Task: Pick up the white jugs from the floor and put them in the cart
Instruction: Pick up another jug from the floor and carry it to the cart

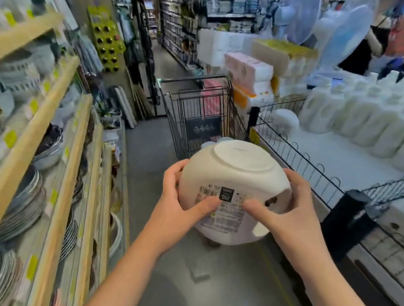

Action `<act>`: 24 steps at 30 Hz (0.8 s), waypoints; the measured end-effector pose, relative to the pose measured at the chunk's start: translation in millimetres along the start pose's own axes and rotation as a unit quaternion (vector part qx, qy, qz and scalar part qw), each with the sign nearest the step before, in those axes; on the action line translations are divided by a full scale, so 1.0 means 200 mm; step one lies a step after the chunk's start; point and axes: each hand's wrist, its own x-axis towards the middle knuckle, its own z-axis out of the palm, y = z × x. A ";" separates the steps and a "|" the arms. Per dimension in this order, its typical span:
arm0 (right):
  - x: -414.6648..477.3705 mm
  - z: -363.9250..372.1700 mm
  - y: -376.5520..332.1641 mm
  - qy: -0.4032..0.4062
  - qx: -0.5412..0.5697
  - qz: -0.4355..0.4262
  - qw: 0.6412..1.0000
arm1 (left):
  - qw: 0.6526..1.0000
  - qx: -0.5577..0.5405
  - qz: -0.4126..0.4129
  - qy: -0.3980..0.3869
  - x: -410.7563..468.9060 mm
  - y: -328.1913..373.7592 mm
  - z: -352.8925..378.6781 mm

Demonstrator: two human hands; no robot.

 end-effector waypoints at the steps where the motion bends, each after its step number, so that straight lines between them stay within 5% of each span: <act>1: 0.09 0.05 0.01 -0.010 -0.001 -0.002 1.000 | 1.000 0.001 -0.001 0.004 0.08 -0.02 -0.04; 14: 1.43 0.59 0.51 -0.028 0.055 0.004 0.998 | 0.999 0.042 -0.028 0.013 1.46 -0.47 -0.36; 24: 2.28 0.87 0.86 0.030 0.032 0.081 0.996 | 0.988 0.062 -0.123 -0.073 2.47 -0.84 -0.52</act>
